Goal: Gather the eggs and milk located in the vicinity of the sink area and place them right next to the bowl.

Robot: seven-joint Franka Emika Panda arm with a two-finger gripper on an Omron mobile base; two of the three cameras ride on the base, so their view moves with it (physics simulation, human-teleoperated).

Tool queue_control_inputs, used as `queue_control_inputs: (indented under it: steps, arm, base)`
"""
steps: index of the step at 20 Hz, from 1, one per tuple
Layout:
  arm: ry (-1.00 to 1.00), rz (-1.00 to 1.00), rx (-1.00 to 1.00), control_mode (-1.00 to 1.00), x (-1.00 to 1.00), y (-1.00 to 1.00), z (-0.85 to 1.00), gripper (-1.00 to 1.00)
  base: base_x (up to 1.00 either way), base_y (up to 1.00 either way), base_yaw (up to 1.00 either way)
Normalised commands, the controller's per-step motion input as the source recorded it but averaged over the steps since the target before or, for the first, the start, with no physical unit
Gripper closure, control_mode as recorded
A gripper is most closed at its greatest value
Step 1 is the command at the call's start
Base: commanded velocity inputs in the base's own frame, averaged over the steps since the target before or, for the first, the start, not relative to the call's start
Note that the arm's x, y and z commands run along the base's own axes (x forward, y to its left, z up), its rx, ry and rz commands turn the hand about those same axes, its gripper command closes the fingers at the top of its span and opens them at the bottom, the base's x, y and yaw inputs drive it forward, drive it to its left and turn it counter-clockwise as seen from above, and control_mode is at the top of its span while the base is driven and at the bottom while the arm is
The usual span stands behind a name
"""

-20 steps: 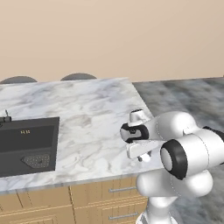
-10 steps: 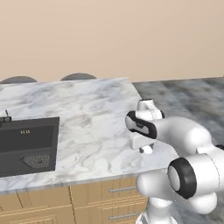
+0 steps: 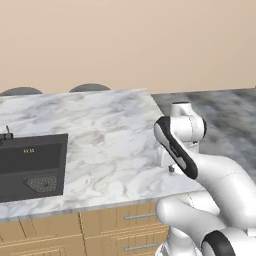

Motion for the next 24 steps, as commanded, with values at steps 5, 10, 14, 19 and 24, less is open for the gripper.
queue_control_inputs:
  steps: [5, 10, 14, 19, 24]
  arm:
    - [0.0, -0.09, 0.0, -1.0, -0.25, 0.0, 0.11, 1.0]
    - [0.0, 0.0, 0.0, -1.0, 0.0, 0.0, 0.0, 1.0]
    - [0.0, 0.0, 0.0, -1.0, -0.01, 0.39, -0.01, 1.0]
    - [0.0, 0.0, 0.0, 1.0, 0.0, 0.18, -0.01, 1.0]
    - [0.0, 0.0, 0.0, 1.0, 0.0, 0.0, 0.0, 1.0]
  base:
    - [0.0, 0.0, 0.0]
    - [0.0, 0.0, 0.0]
    - [0.0, 0.0, 0.0]
    - [0.0, 0.79, 0.0]
    - [0.0, 1.0, -0.01]
